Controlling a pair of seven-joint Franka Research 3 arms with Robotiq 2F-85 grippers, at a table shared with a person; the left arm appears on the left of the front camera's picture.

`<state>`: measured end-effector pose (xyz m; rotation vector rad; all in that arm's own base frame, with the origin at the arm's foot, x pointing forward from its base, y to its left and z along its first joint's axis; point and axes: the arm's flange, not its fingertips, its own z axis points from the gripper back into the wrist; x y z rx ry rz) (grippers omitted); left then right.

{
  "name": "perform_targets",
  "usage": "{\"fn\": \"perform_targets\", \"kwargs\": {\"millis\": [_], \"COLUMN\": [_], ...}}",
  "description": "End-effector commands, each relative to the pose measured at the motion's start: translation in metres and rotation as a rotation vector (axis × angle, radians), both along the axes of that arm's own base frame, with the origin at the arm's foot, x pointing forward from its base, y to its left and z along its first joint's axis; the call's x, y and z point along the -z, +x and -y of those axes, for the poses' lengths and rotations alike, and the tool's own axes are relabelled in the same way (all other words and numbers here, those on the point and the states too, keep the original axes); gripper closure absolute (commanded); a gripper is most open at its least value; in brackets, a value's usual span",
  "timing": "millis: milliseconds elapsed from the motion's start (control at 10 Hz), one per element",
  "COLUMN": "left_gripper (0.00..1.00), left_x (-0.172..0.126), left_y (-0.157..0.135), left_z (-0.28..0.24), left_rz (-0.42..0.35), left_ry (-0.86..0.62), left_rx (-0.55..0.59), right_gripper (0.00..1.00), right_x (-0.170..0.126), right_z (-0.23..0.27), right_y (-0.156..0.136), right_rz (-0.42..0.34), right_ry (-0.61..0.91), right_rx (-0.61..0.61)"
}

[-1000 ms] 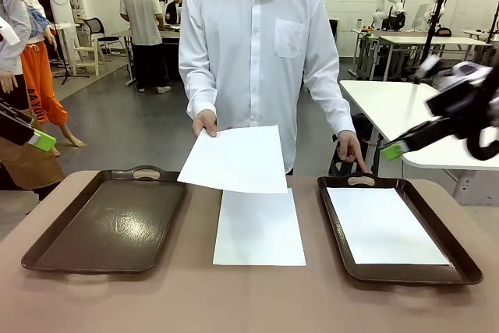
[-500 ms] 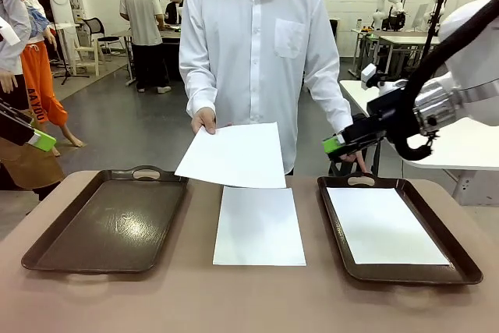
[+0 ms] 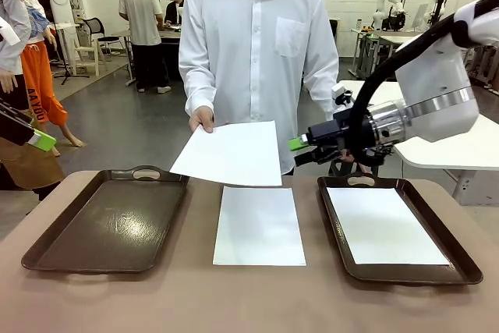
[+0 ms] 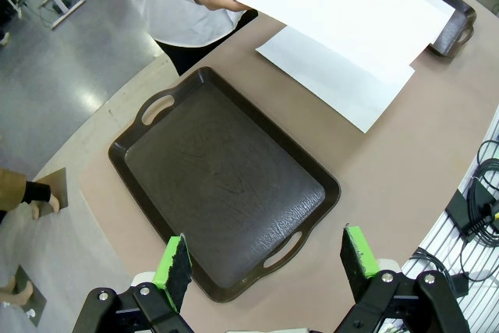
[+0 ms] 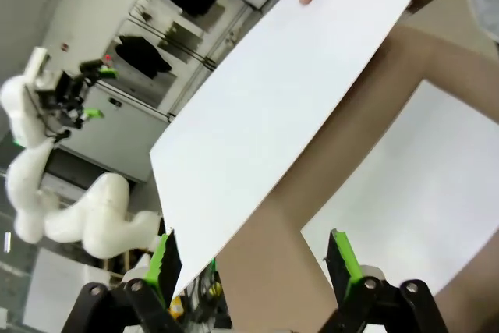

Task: Sort the A4 documents.
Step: Receive the A4 Paper.

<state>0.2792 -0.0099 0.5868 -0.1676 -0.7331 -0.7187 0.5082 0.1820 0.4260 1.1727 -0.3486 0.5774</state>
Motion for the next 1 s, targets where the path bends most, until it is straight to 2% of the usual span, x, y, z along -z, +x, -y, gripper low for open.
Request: {"fn": "perform_targets", "kwargs": {"millis": [0,600,900], "left_gripper": [0.00,0.00,0.00], "left_x": [0.000,0.000,0.000], "left_y": [0.000,0.000,0.000], "left_z": [-0.001,-0.001,-0.001], "left_rz": [-0.001,-0.001,-0.001], "left_ry": [-0.001,-0.001,-0.001], "left_rx": [-0.001,-0.001,-0.001], "right_gripper": [0.02,0.02,0.02], "right_x": [0.000,0.013,0.022], "right_z": [-0.019,-0.057,-0.062], "right_y": [0.011,0.018,0.028], "right_rz": [-0.046,-0.172,-0.300], "right_ry": [0.084,0.183,0.150], "right_rx": [0.037,0.077,0.111]}}
